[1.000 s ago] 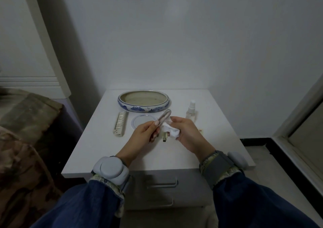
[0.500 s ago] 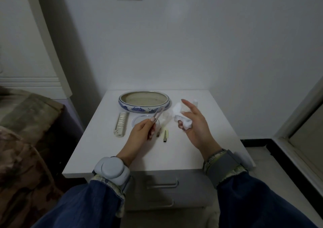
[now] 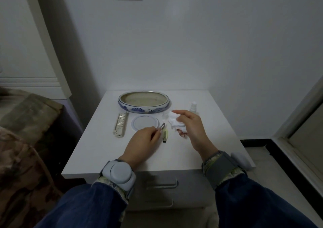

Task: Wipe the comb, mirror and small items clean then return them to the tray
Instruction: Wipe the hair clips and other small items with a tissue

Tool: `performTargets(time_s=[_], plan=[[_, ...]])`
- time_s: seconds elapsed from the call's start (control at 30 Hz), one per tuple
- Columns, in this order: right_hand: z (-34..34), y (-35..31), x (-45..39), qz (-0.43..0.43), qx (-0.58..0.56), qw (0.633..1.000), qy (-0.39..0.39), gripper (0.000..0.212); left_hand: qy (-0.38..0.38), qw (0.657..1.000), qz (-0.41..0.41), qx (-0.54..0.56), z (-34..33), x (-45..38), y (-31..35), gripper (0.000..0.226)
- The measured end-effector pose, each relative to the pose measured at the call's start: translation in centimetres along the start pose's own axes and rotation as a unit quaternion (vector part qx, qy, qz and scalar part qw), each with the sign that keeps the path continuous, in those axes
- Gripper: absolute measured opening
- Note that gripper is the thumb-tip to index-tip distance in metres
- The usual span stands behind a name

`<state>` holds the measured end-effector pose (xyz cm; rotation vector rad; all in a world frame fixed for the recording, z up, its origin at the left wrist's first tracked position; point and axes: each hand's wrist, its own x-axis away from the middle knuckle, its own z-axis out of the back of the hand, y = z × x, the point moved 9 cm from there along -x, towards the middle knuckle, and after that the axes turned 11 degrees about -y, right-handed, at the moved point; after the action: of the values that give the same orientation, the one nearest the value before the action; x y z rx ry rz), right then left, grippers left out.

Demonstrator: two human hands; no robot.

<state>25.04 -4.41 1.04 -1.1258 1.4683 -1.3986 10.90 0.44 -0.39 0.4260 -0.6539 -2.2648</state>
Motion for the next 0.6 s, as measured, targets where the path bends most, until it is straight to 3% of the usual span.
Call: performTargets(time_s=[0.13, 0.33, 0.53, 0.6], plan=[[0.1, 0.1, 0.0, 0.002, 0.001, 1.000, -0.001, 0.025, -0.013, 0.997, 0.002, -0.077, -0.5, 0.0, 0.3, 0.032], [0.7, 0.5, -0.3, -0.007, 0.024, 0.999, 0.021, 0.024, -0.011, 0.996, 0.016, -0.093, -0.5, 0.0, 0.3, 0.034], [1.3, 0.5, -0.2, -0.006, 0.165, 0.985, 0.043, 0.003, -0.016, 0.998, 0.019, -0.059, -0.3, 0.1, 0.1, 0.034], [1.5, 0.6, -0.2, 0.006, 0.230, 0.972, 0.051, 0.011, -0.019, 0.998, 0.023, -0.048, -0.3, 0.1, 0.0, 0.034]])
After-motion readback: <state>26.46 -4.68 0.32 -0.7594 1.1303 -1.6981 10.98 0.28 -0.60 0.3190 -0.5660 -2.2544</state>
